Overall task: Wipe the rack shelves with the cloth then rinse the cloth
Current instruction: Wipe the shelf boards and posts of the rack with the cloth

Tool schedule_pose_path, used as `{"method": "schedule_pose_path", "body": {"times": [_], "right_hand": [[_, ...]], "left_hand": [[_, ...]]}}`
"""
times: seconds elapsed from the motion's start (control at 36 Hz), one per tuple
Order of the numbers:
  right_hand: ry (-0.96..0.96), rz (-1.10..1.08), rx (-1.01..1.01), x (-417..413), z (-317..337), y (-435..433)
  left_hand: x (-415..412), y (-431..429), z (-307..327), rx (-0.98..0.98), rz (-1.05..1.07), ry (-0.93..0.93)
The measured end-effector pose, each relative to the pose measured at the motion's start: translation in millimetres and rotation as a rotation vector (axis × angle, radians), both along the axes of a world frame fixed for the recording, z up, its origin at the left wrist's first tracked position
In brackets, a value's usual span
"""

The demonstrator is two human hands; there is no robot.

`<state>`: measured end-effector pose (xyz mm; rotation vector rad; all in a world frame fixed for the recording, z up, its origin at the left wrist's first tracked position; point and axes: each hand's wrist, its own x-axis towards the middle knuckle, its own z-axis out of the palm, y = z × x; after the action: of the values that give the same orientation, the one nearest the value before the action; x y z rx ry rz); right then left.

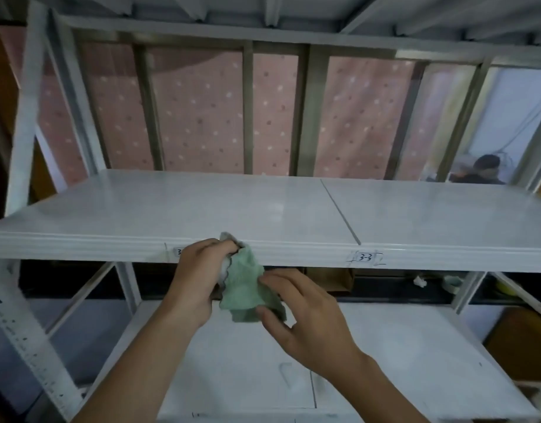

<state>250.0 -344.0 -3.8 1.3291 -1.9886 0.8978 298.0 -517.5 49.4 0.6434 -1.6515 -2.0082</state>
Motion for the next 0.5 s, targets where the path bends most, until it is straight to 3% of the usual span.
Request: {"method": "schedule_pose_path", "body": {"times": [0.22, 0.28, 0.42, 0.5], "right_hand": [[-0.126, -0.109, -0.141, -4.1, -7.9, 58.0], [-0.158, -0.104, -0.087, 0.2, -4.7, 74.3], [0.099, -0.344, 0.236, 5.6, -8.9, 107.3], [0.185, -0.483, 0.150, 5.0, -12.3, 128.7]], "left_hand": [[-31.8, 48.7, -8.7, -0.036, -0.173, -0.030], [-39.1, 60.8, -9.4, -0.002, -0.222, -0.043], [-58.7, 92.0, -7.3, 0.076, -0.325, -0.053], [-74.2, 121.5, -7.7, 0.117, -0.411, -0.058]]}}
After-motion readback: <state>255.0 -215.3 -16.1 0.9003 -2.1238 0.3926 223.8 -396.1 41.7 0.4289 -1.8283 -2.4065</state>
